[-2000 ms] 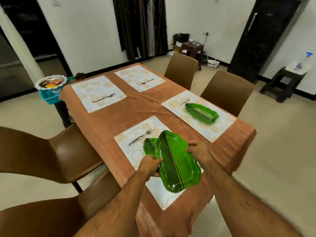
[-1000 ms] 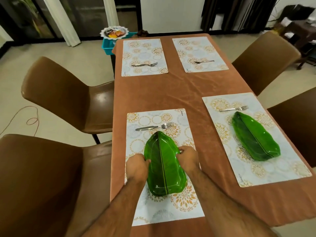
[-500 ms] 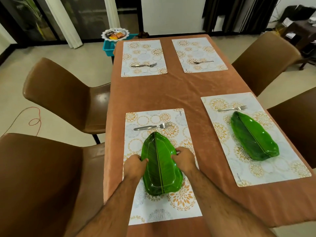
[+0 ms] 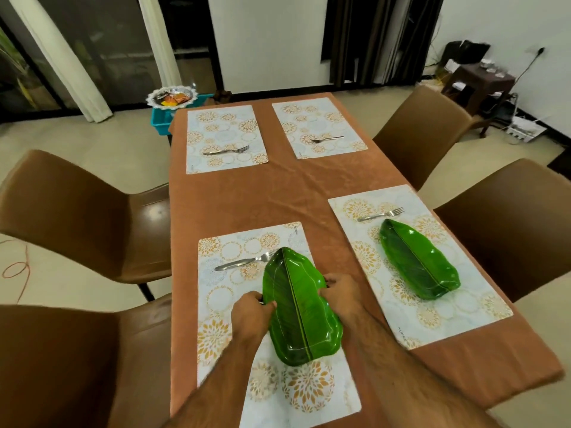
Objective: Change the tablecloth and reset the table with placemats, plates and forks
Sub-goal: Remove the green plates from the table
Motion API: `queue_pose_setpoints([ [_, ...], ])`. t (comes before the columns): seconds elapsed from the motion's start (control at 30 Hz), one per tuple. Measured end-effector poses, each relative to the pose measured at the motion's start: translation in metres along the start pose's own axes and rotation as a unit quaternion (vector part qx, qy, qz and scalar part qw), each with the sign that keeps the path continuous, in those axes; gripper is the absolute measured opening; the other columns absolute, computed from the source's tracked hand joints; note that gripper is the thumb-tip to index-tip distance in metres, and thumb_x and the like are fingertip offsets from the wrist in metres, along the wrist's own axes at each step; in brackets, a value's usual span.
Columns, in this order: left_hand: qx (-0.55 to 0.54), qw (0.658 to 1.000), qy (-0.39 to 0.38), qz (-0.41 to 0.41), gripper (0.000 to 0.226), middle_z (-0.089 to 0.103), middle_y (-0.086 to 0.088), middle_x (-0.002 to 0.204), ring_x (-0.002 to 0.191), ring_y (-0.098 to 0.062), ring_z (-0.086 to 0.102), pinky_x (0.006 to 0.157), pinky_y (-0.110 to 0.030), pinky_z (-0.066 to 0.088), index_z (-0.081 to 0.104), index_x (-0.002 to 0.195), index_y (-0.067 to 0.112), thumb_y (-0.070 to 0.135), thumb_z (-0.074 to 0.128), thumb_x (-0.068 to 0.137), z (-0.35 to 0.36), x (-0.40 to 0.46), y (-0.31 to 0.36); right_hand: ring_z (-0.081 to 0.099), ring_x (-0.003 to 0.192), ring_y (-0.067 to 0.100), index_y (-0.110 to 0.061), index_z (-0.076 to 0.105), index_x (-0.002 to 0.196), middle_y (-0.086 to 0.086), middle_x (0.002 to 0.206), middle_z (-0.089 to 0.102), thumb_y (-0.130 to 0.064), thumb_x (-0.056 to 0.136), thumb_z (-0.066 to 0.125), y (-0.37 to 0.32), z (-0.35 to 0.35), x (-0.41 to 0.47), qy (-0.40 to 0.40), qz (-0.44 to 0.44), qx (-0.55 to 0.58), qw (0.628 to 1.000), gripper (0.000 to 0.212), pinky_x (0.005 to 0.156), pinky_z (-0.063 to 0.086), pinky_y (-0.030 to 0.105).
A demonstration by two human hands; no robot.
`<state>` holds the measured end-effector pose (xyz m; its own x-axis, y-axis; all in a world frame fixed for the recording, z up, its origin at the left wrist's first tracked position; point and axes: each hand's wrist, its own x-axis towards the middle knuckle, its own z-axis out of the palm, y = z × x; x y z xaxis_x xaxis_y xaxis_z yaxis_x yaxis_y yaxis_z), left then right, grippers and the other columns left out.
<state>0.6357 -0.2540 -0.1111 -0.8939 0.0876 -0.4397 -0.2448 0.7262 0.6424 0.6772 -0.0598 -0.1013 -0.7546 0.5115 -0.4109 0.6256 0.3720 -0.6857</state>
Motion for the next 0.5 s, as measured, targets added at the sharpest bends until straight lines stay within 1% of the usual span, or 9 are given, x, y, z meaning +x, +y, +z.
queue_pose_setpoints([
  [0.03,-0.008,1.0,-0.004,0.002,0.02,0.072,-0.004,0.079,0.067,-0.022,0.071,0.07,-0.04,0.06,0.068,0.092,0.013,0.032,0.071,0.084,0.006,0.0,0.011,0.071,0.079,0.023,-0.012,0.077,0.101,0.007,0.096,0.076,-0.004,0.076,0.072,0.003,-0.012,0.003,0.002,0.001,0.007,1.0,0.026,0.073,0.059,0.035],
  [0.1,-0.024,1.0,-0.012,0.006,0.023,0.073,-0.005,0.081,0.067,-0.022,0.071,0.07,-0.041,0.061,0.068,0.094,0.013,0.033,0.072,0.083,0.019,0.001,0.033,0.07,0.083,0.021,-0.013,0.076,0.104,0.005,0.102,0.075,-0.005,0.076,0.072,0.009,-0.035,0.009,0.008,0.009,0.012,1.0,0.029,0.077,0.056,0.03],
  [0.17,-0.036,0.999,-0.023,0.01,0.023,0.073,-0.005,0.082,0.066,-0.021,0.072,0.069,-0.041,0.061,0.068,0.094,0.013,0.033,0.073,0.083,0.038,0.005,0.056,0.07,0.085,0.024,-0.013,0.075,0.105,0.006,0.099,0.076,-0.008,0.074,0.073,0.019,-0.062,0.021,0.03,0.014,0.01,0.999,0.031,0.08,0.056,0.033],
  [0.2,-0.041,0.999,-0.026,0.017,0.023,0.073,-0.005,0.083,0.067,-0.022,0.072,0.069,-0.042,0.061,0.067,0.094,0.013,0.033,0.073,0.082,0.049,0.006,0.07,0.07,0.083,0.025,-0.011,0.075,0.104,0.008,0.096,0.076,-0.008,0.074,0.074,0.024,-0.077,0.026,0.04,0.014,0.014,0.999,0.031,0.077,0.057,0.032],
  [0.23,-0.041,0.999,-0.025,0.025,0.023,0.073,-0.006,0.083,0.069,-0.022,0.071,0.069,-0.043,0.061,0.067,0.091,0.014,0.033,0.073,0.081,0.058,0.007,0.081,0.069,0.079,0.025,-0.01,0.075,0.104,0.01,0.094,0.075,-0.007,0.075,0.074,0.029,-0.089,0.032,0.047,0.013,0.012,0.999,0.029,0.071,0.054,0.029],
  [0.3,-0.034,0.998,-0.026,0.042,0.016,0.073,-0.006,0.081,0.07,-0.024,0.071,0.068,-0.043,0.06,0.065,0.082,0.018,0.033,0.073,0.081,0.083,0.006,0.109,0.066,0.071,0.02,-0.01,0.075,0.104,0.008,0.09,0.075,-0.007,0.079,0.073,0.04,-0.119,0.043,0.052,0.01,-0.004,0.999,0.025,0.06,0.048,0.023],
  [0.37,-0.032,0.998,-0.023,0.045,0.015,0.072,-0.005,0.076,0.068,-0.024,0.07,0.067,-0.042,0.06,0.065,0.076,0.02,0.032,0.073,0.081,0.109,0.006,0.136,0.066,0.069,0.019,-0.01,0.075,0.104,0.006,0.088,0.075,-0.008,0.081,0.073,0.055,-0.15,0.061,0.056,0.007,-0.013,0.998,0.023,0.059,0.051,0.026],
  [0.43,-0.036,0.998,-0.028,0.037,0.018,0.072,-0.004,0.076,0.068,-0.024,0.07,0.068,-0.042,0.06,0.07,0.08,0.016,0.033,0.073,0.081,0.135,0.009,0.157,0.064,0.072,0.017,-0.009,0.074,0.107,0.007,0.094,0.075,-0.009,0.082,0.072,0.07,-0.175,0.077,0.06,0.009,-0.027,0.998,0.025,0.058,0.047,0.023],
  [0.5,-0.04,0.998,-0.031,0.034,0.021,0.073,-0.004,0.078,0.071,-0.024,0.071,0.069,-0.041,0.06,0.074,0.086,0.014,0.034,0.073,0.08,0.163,0.015,0.176,0.064,0.081,0.019,-0.01,0.072,0.113,0.008,0.102,0.074,-0.01,0.084,0.071,0.084,-0.199,0.095,0.059,0.008,-0.053,0.997,0.029,0.06,0.044,0.019],
])
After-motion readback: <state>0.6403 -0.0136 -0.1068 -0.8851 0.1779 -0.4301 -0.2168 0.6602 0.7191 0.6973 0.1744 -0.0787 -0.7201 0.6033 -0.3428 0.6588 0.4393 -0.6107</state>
